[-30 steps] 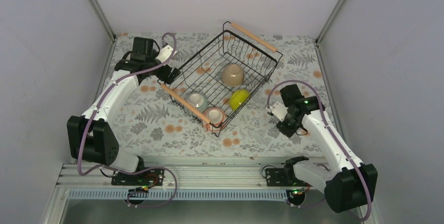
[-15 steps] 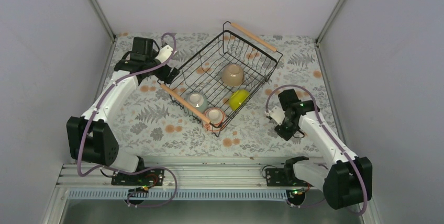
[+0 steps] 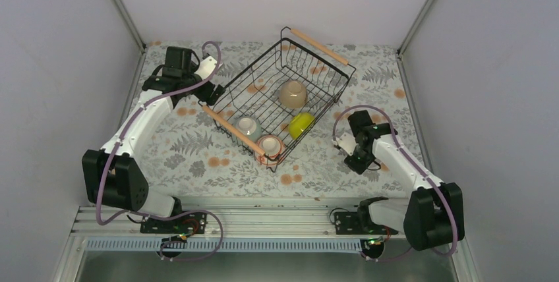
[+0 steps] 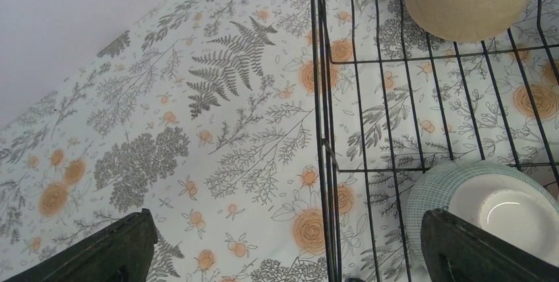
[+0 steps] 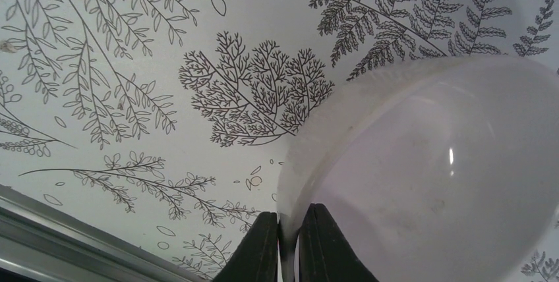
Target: Unload the bowls from the dish rack
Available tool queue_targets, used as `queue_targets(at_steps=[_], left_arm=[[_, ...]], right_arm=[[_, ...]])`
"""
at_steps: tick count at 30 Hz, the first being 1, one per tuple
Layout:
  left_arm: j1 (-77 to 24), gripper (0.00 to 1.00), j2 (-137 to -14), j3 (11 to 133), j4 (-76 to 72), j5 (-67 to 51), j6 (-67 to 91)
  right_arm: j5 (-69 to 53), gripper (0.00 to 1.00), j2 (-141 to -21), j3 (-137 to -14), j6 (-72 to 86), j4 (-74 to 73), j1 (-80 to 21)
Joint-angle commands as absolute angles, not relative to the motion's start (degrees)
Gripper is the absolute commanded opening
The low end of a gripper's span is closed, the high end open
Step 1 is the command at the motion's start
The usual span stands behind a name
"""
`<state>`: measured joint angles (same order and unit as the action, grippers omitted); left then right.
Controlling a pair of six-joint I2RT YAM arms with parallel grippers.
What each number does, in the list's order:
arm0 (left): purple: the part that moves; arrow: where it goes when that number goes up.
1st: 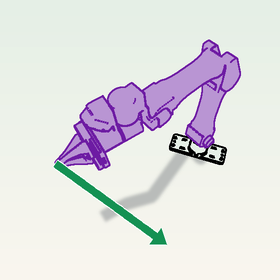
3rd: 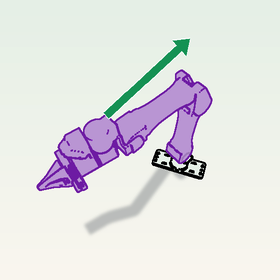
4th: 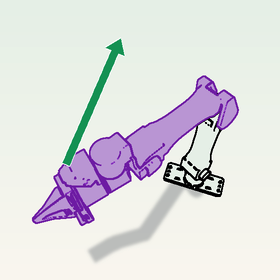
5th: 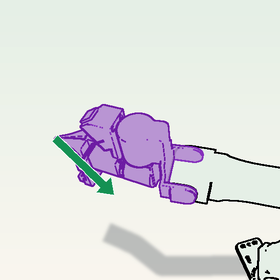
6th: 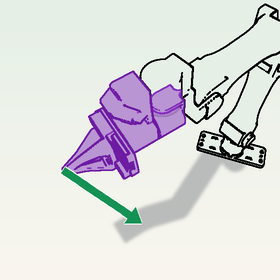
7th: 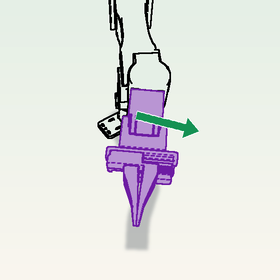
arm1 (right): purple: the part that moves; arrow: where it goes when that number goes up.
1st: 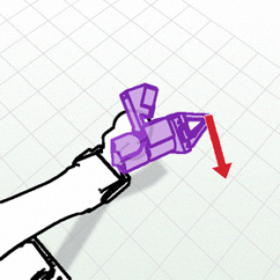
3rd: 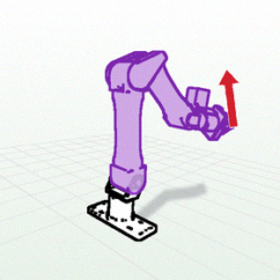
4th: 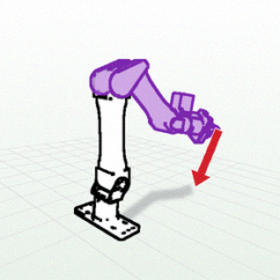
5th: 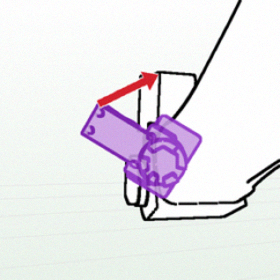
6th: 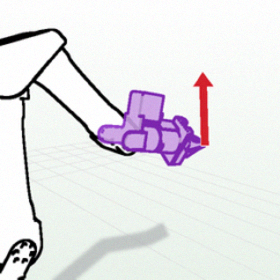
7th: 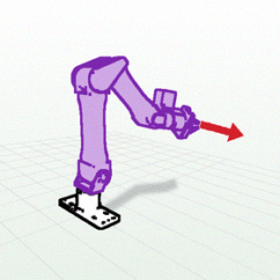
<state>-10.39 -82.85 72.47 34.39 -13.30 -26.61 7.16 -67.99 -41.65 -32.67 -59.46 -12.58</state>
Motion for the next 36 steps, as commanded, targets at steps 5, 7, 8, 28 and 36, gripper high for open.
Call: queue_targets(at_steps=[5, 7, 8, 28, 36], left_arm=[[-10.6, 1.00, -82.3, 72.9, 34.2, -13.3, -26.9], [-10.6, 1.00, -82.5, 73.1, 34.3, -13.4, -26.8], [-10.5, 1.00, -82.5, 73.1, 34.3, -13.4, -26.8], [-10.6, 1.00, -84.2, 74.5, 34.4, -12.0, -27.6], [-10.6, 1.00, -85.4, 75.3, 34.6, -12.4, -28.0]], right_arm=[[7.9, 0.29, -68.7, -42.1, -34.5, -59.8, -11.9], [8.6, 0.40, -68.3, -42.5, -34.3, -60.0, -11.9], [8.8, 0.47, -67.9, -43.0, -34.3, -60.4, -11.9], [6.3, 0.56, -83.0, -94.5, -33.5, -71.2, -16.5], [3.2, 0.57, -98.1, -109.4, -32.0, -73.6, -28.2]])
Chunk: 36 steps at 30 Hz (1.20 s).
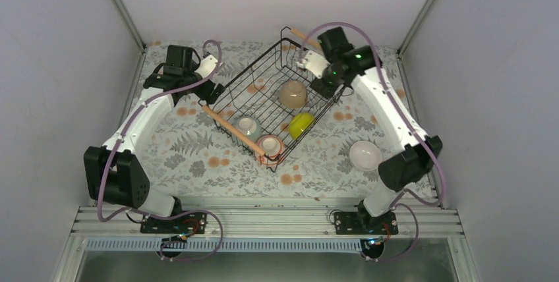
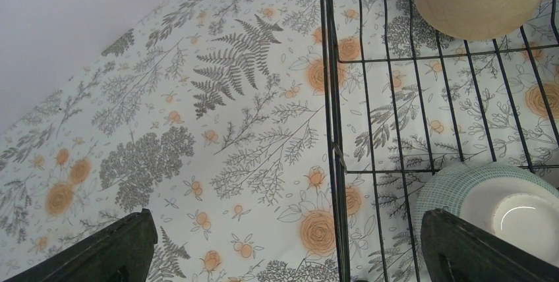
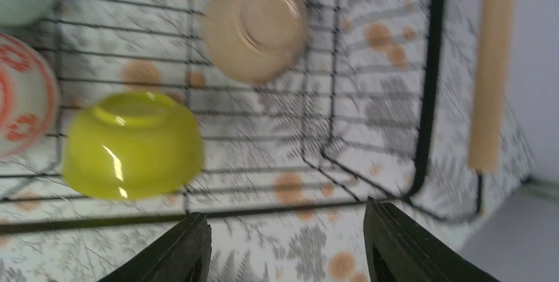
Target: Unload the bowls from the dish rack
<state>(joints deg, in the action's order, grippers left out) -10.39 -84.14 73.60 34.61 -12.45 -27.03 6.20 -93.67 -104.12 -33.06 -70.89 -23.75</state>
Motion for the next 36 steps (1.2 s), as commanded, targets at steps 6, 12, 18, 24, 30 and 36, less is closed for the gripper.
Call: queue_targets(at_steps=[6, 12, 18, 24, 30, 36], left_arm=[[-10.7, 1.00, -87.3, 75.9, 34.7, -13.6, -27.9], [-10.6, 1.00, -88.0, 77.1, 34.3, -11.3, -27.6], [-10.3, 1.00, -87.3, 77.5, 32.1, -8.5, -27.8], [-9.9, 1.00, -88.4, 78.4, 33.4, -10.9, -28.6], [-9.9, 1.00, -88.5, 78.0, 33.1, -9.8, -29.2], [-9.9, 1.00, -88.4, 78.8, 33.2, -9.0, -29.4]], right_arm=[[-1.1, 0.57, -110.7, -114.4, -31.9, -73.5, -34.7], [-7.4, 0.58, -118.2, -118.4, -33.9, -73.6, -37.2], [-14.7, 0.57, -123.7, -121.3, -35.5, -73.6, -40.0], [-18.4, 0.57, -128.4, -123.4, -36.4, -73.1, -43.3], [-17.8, 0.58, -132.7, -126.6, -36.6, -72.2, -45.8], [-16.6, 0.57, -134.7, -128.3, -36.3, -70.2, -46.5]])
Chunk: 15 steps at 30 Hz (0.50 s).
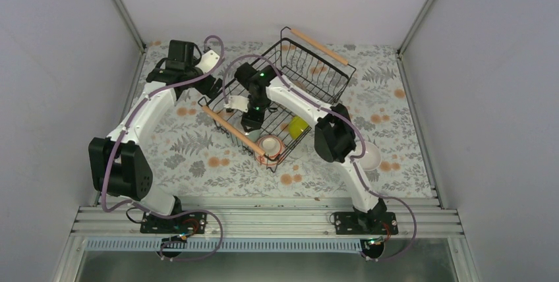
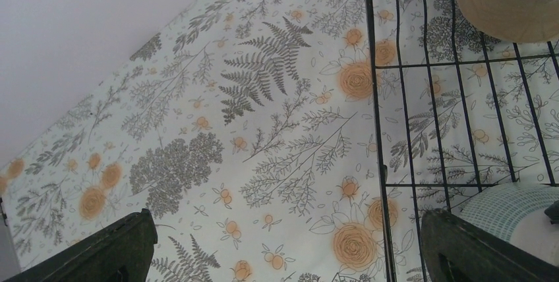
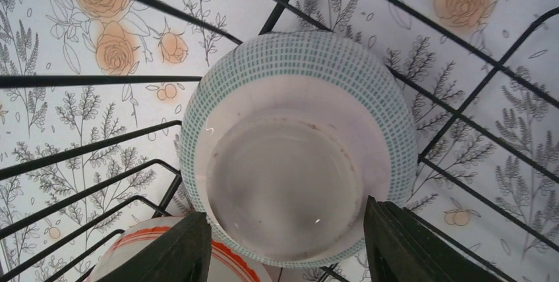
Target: Unload the bowls from the dish rack
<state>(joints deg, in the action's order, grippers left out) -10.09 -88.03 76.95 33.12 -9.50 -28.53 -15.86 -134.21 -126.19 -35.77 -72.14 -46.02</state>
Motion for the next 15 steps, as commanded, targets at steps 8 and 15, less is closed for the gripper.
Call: queue_targets(at_steps=[8, 15], left_arm=[[-9.9, 1.00, -88.5, 78.8, 33.5, -9.0, -29.2], [-9.8, 1.00, -89.1, 79.2, 33.5, -9.8, -29.1]], right_arm=[[-17.5, 0.57, -136.0, -128.5, -35.9, -69.1, -46.5], [-17.9, 0.68, -135.5, -128.7, -35.6, -68.7, -47.0]])
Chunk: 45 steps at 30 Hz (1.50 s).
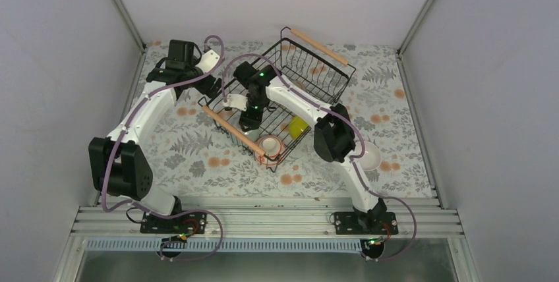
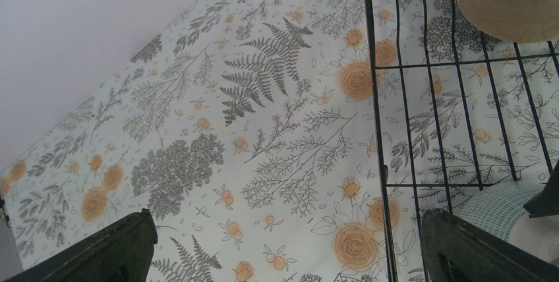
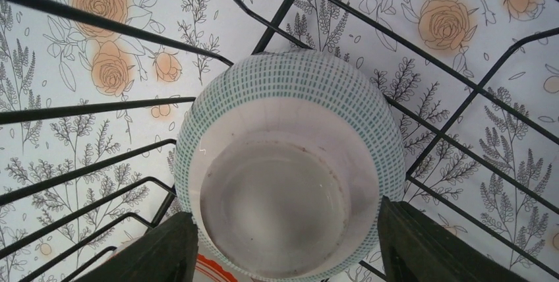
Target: Unload the bowls from the dish rack
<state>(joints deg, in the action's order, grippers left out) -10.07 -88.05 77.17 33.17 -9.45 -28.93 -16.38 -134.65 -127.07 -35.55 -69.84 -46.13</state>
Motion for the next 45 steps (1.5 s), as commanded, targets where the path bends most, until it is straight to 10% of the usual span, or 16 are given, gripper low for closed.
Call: queue_targets(at_steps=[1, 15, 28, 45], left_arm=[[-9.9, 1.00, -89.1, 79.2, 33.5, -10.0, -29.0], [-9.8, 1.00, -89.1, 78.0, 33.2, -10.4, -29.3], [-9.9, 1.00, -89.2, 78.7, 33.3, -11.5, -28.7], [-9.9, 1.00, -90.7, 86.1, 34.9, -10.3, -29.8]], right_arm=[[-17.8, 0.70, -135.4, -128.7, -35.6, -68.6, -47.1], [-14.6, 0.68, -136.9, -128.3, -34.8, -67.6, -48.2], [-6.9, 0.30, -134.9, -124.0, -33.3, -66.4, -48.2], [-2.2, 0.15, -129.0, -122.3, -30.8, -62.7, -47.1]])
